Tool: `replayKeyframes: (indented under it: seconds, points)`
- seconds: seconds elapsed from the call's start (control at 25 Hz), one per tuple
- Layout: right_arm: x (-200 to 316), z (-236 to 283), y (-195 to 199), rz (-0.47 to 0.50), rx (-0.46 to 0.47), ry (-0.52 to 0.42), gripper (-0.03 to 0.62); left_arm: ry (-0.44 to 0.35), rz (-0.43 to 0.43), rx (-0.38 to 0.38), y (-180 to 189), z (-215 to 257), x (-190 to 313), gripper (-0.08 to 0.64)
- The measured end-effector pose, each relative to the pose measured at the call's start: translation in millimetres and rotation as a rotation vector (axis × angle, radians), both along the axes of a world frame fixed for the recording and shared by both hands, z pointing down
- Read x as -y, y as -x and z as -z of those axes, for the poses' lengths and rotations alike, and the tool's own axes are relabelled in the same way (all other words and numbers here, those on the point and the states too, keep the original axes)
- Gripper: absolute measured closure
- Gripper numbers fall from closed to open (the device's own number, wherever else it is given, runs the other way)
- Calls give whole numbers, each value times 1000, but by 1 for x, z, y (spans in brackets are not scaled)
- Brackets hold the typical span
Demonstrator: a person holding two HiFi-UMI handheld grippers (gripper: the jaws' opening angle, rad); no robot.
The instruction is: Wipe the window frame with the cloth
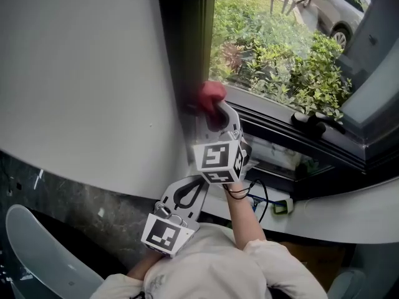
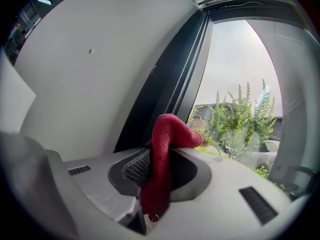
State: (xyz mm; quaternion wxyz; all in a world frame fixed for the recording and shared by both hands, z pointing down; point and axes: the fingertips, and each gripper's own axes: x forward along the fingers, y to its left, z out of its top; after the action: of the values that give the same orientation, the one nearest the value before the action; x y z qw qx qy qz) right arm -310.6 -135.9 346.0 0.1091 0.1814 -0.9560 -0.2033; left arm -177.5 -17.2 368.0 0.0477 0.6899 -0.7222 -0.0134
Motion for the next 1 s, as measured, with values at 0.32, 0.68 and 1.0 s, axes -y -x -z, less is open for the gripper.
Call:
replayKeyframes:
  seconds: [0.32,0.68,1.0]
  points:
    - [4,0,-7,-17,-30,-3,503,6,2,0,0,0,-2,552]
    - [15,0,-28,-44,-30,-8,503,0,-32,0,-13,1,3,552]
    - [23,1,-44,-58,-23,4,503,-4,-65,-6,-27,2,8,552]
